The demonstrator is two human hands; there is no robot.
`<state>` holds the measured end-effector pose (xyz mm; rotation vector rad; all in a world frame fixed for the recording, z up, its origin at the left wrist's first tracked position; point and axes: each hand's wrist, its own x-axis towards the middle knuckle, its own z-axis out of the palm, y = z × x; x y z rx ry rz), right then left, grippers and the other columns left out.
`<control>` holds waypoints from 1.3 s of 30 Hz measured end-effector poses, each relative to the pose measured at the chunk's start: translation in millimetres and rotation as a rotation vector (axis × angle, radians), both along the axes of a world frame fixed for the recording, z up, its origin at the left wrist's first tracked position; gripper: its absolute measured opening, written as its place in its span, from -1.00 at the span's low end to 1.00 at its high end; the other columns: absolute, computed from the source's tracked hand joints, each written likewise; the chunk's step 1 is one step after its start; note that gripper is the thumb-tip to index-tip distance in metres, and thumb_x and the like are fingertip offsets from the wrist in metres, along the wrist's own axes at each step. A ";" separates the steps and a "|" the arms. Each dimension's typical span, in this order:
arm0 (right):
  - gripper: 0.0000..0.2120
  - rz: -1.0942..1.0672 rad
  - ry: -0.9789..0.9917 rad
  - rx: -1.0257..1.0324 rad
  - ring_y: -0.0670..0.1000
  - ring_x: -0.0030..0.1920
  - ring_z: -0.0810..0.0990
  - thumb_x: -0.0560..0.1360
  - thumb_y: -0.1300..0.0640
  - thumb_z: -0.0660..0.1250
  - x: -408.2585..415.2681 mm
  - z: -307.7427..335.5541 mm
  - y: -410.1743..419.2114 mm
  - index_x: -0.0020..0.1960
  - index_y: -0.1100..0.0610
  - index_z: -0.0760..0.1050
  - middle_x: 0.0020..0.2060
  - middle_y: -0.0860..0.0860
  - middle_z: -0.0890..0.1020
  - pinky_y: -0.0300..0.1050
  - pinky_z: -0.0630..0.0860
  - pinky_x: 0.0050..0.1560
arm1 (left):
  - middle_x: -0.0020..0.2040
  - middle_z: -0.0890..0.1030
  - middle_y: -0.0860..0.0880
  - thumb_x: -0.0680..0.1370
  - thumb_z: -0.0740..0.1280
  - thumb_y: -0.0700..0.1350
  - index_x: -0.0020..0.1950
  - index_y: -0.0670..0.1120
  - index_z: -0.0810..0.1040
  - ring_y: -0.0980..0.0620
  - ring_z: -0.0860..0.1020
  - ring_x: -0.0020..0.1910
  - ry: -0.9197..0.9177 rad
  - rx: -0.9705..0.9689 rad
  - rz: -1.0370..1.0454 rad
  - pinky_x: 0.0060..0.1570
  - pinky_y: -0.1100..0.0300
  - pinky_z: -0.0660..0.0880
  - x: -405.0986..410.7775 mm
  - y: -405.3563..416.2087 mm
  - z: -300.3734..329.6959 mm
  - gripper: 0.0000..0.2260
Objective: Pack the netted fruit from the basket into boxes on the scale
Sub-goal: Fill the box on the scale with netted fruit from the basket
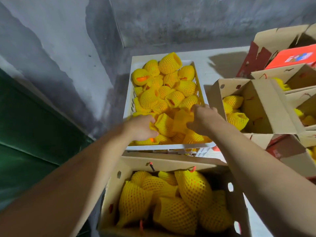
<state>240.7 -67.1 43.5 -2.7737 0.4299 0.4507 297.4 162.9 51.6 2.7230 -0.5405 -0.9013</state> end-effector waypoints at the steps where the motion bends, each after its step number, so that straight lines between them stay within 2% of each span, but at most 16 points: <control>1: -0.37 0.056 0.018 -0.086 0.32 0.42 0.32 0.55 -0.13 0.41 4.1 0.1 5.0 0.51 0.08 0.29 0.41 0.21 0.36 0.22 0.43 0.30 | 0.61 0.34 -0.07 0.64 0.37 0.13 0.64 0.03 0.30 -0.14 0.40 0.52 0.076 0.122 -0.071 0.40 0.03 0.43 2.8 -4.2 -2.5 -0.40; 4: -0.27 0.307 -0.004 -0.204 0.30 0.47 0.25 0.54 -0.17 0.39 21.8 -0.9 33.8 0.57 0.05 0.20 0.45 0.19 0.30 0.21 0.35 0.37 | 0.41 0.48 -0.13 0.65 0.34 0.11 0.52 -0.01 0.40 -0.14 0.49 0.34 0.176 0.295 -0.170 0.20 0.13 0.49 8.5 -16.4 -8.5 -0.53; 8: -0.28 0.478 0.090 -0.152 0.25 0.49 0.31 0.56 -0.09 0.39 43.3 -21.2 71.1 0.59 0.07 0.15 0.47 0.15 0.36 0.17 0.33 0.41 | 0.53 0.44 -0.15 0.64 0.31 0.18 0.60 -0.11 0.34 -0.21 0.48 0.42 0.126 0.439 -0.146 0.36 0.00 0.49 14.1 -19.5 -22.4 -0.39; 13: -0.39 0.369 0.087 -0.126 0.26 0.49 0.22 0.59 -0.09 0.34 49.5 -61.1 78.8 0.54 0.04 0.20 0.46 0.10 0.24 0.17 0.30 0.44 | 0.56 0.39 -0.18 0.60 0.33 0.28 0.58 -0.05 0.38 -0.24 0.40 0.49 0.070 0.412 -0.048 0.45 -0.07 0.42 11.8 -11.8 -41.2 -0.35; 16: -0.50 0.331 0.069 -0.101 0.31 0.45 0.24 0.62 -0.05 0.27 54.8 -69.0 67.5 0.51 -0.05 0.22 0.45 0.13 0.19 0.21 0.31 0.41 | 0.58 0.29 -0.20 0.51 0.41 0.31 0.60 -0.02 0.29 -0.27 0.37 0.49 0.025 0.373 0.034 0.40 -0.08 0.46 11.0 -7.0 -41.7 -0.24; 19: -0.48 0.248 0.084 0.058 0.37 0.36 0.39 0.60 -0.07 0.28 61.4 -68.9 44.7 0.50 -0.07 0.20 0.40 0.19 0.25 0.23 0.42 0.32 | 0.49 0.29 -0.20 0.46 0.45 0.25 0.53 -0.03 0.31 -0.27 0.43 0.39 -0.010 0.268 0.155 0.29 -0.09 0.52 13.2 0.4 -44.8 -0.26; 22: -0.28 0.139 0.114 0.267 0.28 0.23 0.52 0.51 -0.06 0.45 65.1 -67.4 20.0 0.54 0.00 0.15 0.37 0.21 0.43 0.08 0.50 0.11 | 0.43 0.41 -0.15 0.46 0.44 0.26 0.49 -0.02 0.36 -0.22 0.48 0.33 -0.060 0.030 0.305 0.17 -0.02 0.54 18.6 5.1 -49.2 -0.30; 23: -0.22 0.115 0.132 0.298 0.28 0.26 0.52 0.49 -0.07 0.48 64.8 -67.5 12.5 0.55 -0.01 0.12 0.39 0.20 0.44 0.08 0.50 0.10 | 0.42 0.46 -0.11 0.46 0.44 0.29 0.49 -0.01 0.37 -0.20 0.49 0.34 -0.091 -0.048 0.348 0.13 0.02 0.51 20.6 5.0 -50.8 -0.30; 27: -0.02 0.176 0.225 0.158 0.36 0.46 0.38 0.43 -0.22 0.51 60.9 -71.7 2.8 0.61 -0.07 -0.04 0.51 0.20 0.32 0.27 0.46 0.29 | 0.48 0.49 -0.08 0.44 0.44 0.39 0.55 0.02 0.39 -0.19 0.48 0.40 -0.130 -0.184 0.446 0.14 0.07 0.47 27.3 3.0 -58.0 -0.21; 29: -0.10 0.262 0.188 0.049 0.35 0.41 0.44 0.42 -0.19 0.52 55.2 -74.6 18.3 0.53 -0.05 0.03 0.34 0.21 0.48 0.25 0.43 0.27 | 0.53 0.43 -0.07 0.44 0.45 0.38 0.61 0.02 0.34 -0.14 0.50 0.35 0.005 -0.284 0.550 0.11 0.05 0.57 26.8 3.2 -59.6 -0.17; 30: -0.19 0.300 0.127 -0.004 0.33 0.39 0.46 0.44 -0.16 0.51 53.2 -75.0 26.7 0.47 -0.05 0.08 0.25 0.18 0.53 0.24 0.38 0.31 | 0.53 0.42 -0.06 0.45 0.46 0.36 0.62 0.03 0.33 -0.09 0.50 0.29 0.072 -0.350 0.627 -0.03 0.08 0.59 25.6 2.5 -59.2 -0.17; 33: -0.29 0.341 -0.052 -0.063 0.28 0.37 0.42 0.38 -0.16 0.49 53.1 -63.2 39.5 0.35 -0.06 0.17 0.18 0.11 0.57 0.25 0.28 0.33 | 0.44 0.45 -0.01 0.47 0.48 0.32 0.57 0.08 0.36 0.00 0.49 0.16 0.154 -0.503 0.850 -0.25 0.19 0.45 22.4 1.2 -49.6 -0.25; 34: -0.28 0.293 -0.107 -0.004 0.27 0.31 0.45 0.33 -0.18 0.50 54.4 -56.2 37.9 0.32 -0.05 0.18 0.09 0.10 0.56 0.22 0.32 0.24 | 0.39 0.47 -0.01 0.48 0.47 0.32 0.51 0.09 0.40 0.01 0.51 0.11 0.168 -0.548 0.901 -0.26 0.19 0.45 22.8 2.0 -45.1 -0.32; 36: -0.23 0.108 -0.200 0.306 0.25 0.16 0.54 0.30 -0.13 0.53 57.8 -37.5 30.9 0.33 -0.03 0.16 0.01 0.08 0.55 0.15 0.43 0.11 | 0.31 0.50 0.00 0.49 0.45 0.33 0.34 0.09 0.46 0.00 0.55 0.07 0.219 -0.640 0.970 -0.26 0.19 0.47 22.6 3.5 -33.2 -0.46; 38: -0.15 -0.055 -0.259 0.693 0.19 0.02 0.62 0.35 0.02 0.55 57.3 -18.0 26.9 0.43 -0.02 0.07 0.03 0.11 0.58 0.12 0.58 -0.06 | 0.30 0.58 -0.02 0.49 0.44 0.35 0.33 0.09 0.50 -0.10 0.60 0.19 0.295 -0.725 0.999 -0.20 0.18 0.51 17.2 2.1 -18.0 -0.47; 39: -0.12 -0.088 -0.270 0.811 0.12 -0.05 0.61 0.37 0.06 0.54 54.5 -8.2 27.0 0.47 -0.03 0.03 0.01 0.08 0.57 0.03 0.58 -0.17 | 0.30 0.62 -0.04 0.48 0.45 0.35 0.33 0.11 0.53 -0.11 0.61 0.22 0.334 -0.780 0.999 -0.13 0.16 0.52 12.6 -0.6 -9.8 -0.48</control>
